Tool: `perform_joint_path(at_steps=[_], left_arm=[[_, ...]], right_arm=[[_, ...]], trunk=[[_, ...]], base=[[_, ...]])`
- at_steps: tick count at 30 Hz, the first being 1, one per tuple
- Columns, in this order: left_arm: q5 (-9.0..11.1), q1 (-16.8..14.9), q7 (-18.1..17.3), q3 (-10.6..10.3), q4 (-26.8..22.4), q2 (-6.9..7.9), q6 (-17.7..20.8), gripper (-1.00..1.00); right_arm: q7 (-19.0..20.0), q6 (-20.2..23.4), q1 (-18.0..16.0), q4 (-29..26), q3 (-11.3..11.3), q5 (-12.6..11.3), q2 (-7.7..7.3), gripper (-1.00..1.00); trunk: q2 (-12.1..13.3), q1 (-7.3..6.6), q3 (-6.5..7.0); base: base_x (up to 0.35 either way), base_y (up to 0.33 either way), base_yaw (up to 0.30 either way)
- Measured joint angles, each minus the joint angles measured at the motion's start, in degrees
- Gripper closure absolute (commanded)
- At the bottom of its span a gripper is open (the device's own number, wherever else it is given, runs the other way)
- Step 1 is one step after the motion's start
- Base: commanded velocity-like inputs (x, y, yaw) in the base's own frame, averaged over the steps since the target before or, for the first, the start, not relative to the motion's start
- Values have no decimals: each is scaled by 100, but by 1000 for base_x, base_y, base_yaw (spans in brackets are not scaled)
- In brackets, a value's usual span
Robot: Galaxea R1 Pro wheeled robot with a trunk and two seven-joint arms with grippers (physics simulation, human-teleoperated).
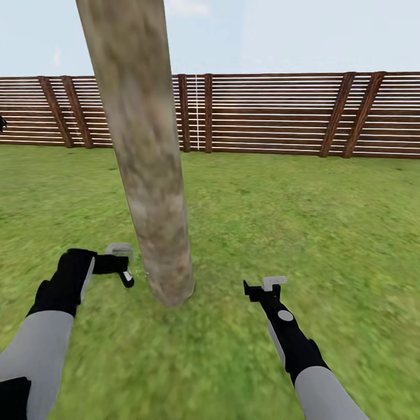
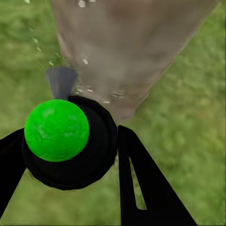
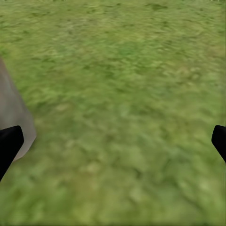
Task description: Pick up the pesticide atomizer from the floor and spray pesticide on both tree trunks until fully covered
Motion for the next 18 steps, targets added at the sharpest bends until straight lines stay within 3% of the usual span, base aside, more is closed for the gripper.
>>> perform_joint_path(at_steps=[3,6,8,9,10,13,18], left_arm=[[-22,-261,-111,-13,0,143,81,100],[-8,-538,-139,-21,-14,260,399,100],[17,-545,-141,-243,-35,268,477,100],[38,-517,-143,-501,-35,267,464,100],[20,-500,-147,-598,1,263,435,100],[4,-248,-147,-652,56,235,387,100],[9,398,-128,-625,348,226,-235,100]], right_arm=[[0,0,0,-6,0,0,0,-100],[0,0,0,0,0,0,0,-100],[0,0,0,1,0,0,0,-100],[0,0,0,1,0,0,0,-100],[0,0,0,1,0,0,0,-100],[0,0,0,2,3,-2,0,-100],[0,2,0,0,9,-1,0,-100]], trunk=[[0,0,-1],[0,1,-1],[1,1,-1],[1,1,-1],[1,1,-1],[1,1,-2],[1,1,-2]], base=[[0,0,0],[0,0,0],[0,0,0],[0,0,0],[0,0,0],[0,0,0],[0,0,0]])
